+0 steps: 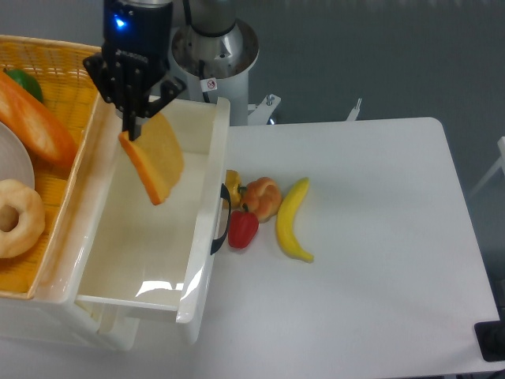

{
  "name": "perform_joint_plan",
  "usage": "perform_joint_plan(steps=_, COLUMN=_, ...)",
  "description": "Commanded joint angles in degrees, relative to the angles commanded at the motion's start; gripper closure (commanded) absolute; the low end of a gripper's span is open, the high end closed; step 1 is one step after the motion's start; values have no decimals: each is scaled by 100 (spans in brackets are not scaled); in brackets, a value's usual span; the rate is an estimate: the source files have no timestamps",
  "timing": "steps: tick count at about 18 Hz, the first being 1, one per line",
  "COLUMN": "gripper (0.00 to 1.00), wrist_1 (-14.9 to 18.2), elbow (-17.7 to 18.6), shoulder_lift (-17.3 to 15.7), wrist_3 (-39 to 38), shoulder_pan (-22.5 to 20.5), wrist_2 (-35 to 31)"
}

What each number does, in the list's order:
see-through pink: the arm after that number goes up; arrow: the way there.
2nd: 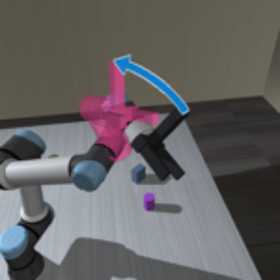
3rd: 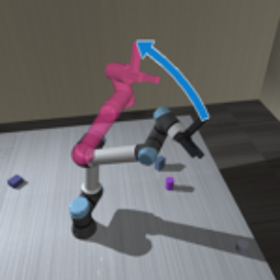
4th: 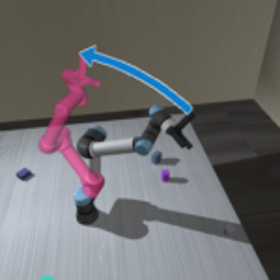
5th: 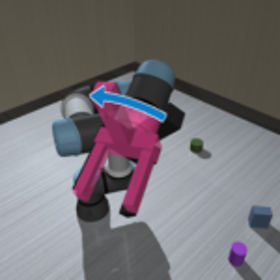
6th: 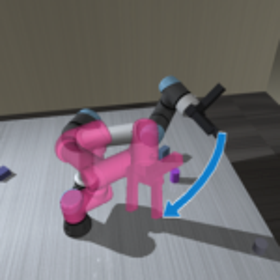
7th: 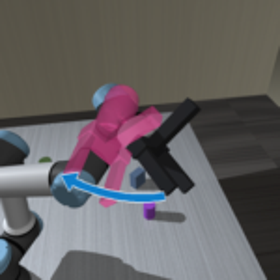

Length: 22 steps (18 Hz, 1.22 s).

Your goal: Place the bread slice in the upper white drawer

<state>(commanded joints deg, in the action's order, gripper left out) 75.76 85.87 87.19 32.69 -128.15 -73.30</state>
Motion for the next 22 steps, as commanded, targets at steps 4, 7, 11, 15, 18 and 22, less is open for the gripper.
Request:
perform_joint_plan(steps=4, gripper=0, wrist_1=-9, elbow=-9, shoulder_lift=62, wrist_3=-35, shoulder_pan=35, wrist_2=-53)
perform_joint_plan(steps=7, gripper=0, wrist_1=9, elbow=-9, shoulder_lift=62, wrist_3=-44, shoulder_pan=35, wrist_2=-202)
perform_joint_plan(steps=11, gripper=0, wrist_1=-17, elbow=-26, shoulder_lift=88, wrist_3=-44, shoulder_pan=-17, wrist_2=-526)
perform_joint_plan(steps=15, gripper=0, wrist_1=-9, elbow=35, shoulder_lift=97, wrist_3=-53, shoulder_pan=-543, wrist_2=-782)
perform_joint_plan(steps=18, gripper=0, wrist_1=-35, elbow=35, shoulder_lift=114, wrist_3=18, shoulder_pan=-1184, wrist_2=-782)
perform_joint_plan(steps=22, gripper=0, wrist_1=-52, elbow=44, shoulder_lift=333, wrist_3=630, shoulder_pan=-2090, wrist_2=-844)
